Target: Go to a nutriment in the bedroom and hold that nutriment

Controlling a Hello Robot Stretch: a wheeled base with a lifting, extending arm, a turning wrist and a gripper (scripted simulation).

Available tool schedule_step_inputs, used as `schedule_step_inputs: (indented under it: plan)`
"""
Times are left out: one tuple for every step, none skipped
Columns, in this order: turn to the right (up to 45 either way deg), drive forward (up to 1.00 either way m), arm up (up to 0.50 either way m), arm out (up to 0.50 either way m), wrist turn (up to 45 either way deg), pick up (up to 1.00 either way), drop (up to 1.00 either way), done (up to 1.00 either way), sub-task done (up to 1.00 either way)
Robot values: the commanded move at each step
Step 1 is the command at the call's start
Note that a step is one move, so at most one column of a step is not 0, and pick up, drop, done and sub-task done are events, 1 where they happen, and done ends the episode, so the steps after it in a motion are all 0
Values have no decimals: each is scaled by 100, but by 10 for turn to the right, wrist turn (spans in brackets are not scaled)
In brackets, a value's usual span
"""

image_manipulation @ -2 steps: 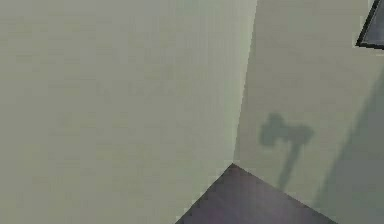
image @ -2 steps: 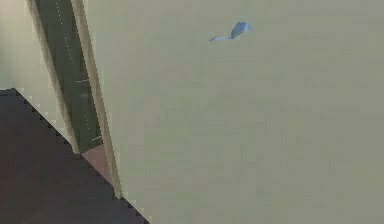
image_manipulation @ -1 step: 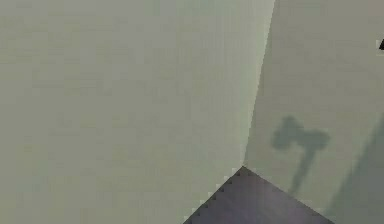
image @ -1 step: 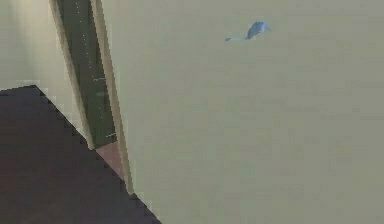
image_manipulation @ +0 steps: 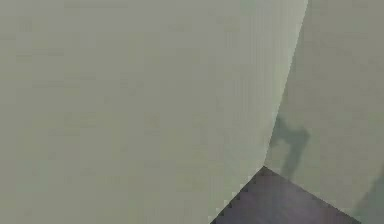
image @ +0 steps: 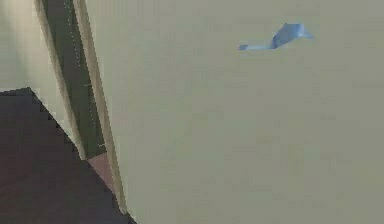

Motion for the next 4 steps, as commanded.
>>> schedule_step_inputs:
  plan:
    - [-390, 0, 0, 0, 0, 0, 0, 0, 0]
    - [0, 100, 0, 0, 0, 0, 0, 0, 0]
    - [0, 40, 0, 0, 0, 0, 0, 0, 0]
    - [150, 0, 0, 0, 0, 0, 0, 0, 0]
